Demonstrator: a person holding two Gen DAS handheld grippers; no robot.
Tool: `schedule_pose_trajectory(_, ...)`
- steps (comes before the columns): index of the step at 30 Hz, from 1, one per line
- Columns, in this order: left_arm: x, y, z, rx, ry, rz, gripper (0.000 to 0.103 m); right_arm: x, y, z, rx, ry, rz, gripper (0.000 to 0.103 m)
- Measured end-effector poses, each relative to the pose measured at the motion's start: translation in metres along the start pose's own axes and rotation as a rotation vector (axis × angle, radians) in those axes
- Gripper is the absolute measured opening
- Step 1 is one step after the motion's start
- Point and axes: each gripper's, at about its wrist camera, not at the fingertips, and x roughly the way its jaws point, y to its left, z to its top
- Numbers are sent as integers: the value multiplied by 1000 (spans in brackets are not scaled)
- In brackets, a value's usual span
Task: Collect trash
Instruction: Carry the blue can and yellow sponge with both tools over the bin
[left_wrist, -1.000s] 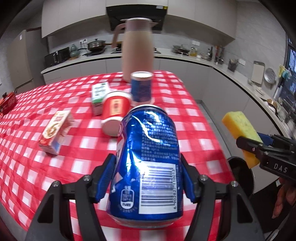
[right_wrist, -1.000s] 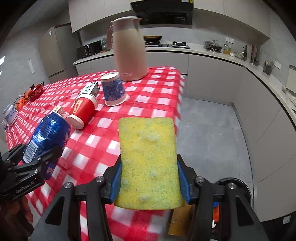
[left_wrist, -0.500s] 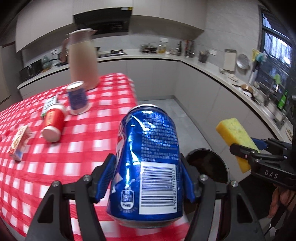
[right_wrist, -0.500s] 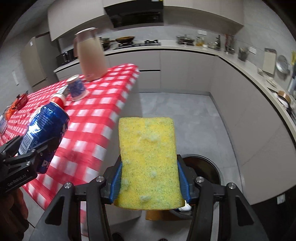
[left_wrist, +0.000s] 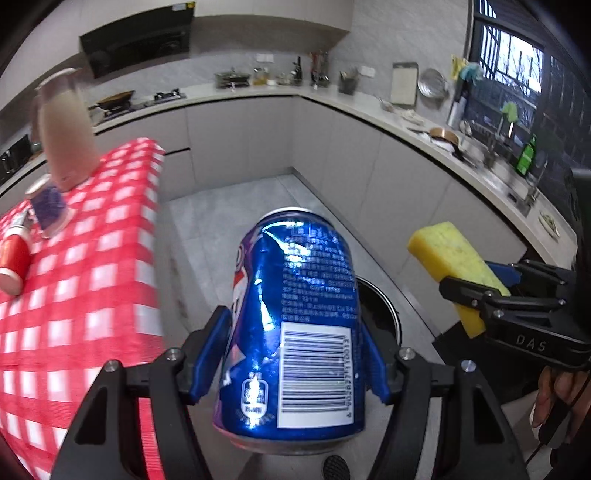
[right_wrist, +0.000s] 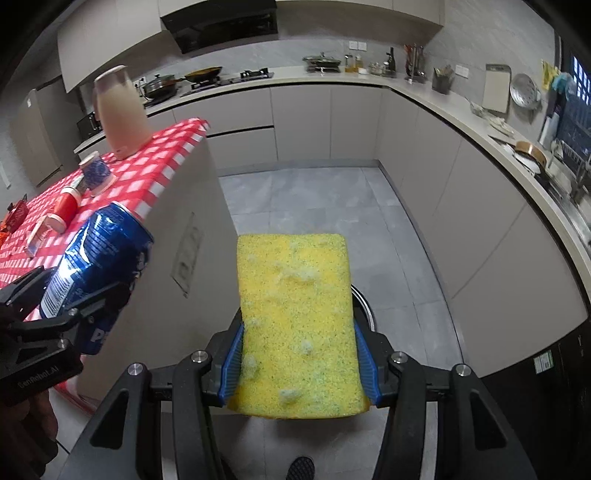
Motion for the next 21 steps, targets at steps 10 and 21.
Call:
schedule_pose_trajectory(10, 47, -32, -12, -10, 99, -14, 67, 56, -44, -25, -16, 103, 19, 55)
schedule_pose_trajectory(21, 119, -40, -25, -162, 219, -116, 69, 136, -51, -39, -203, 230, 95, 55)
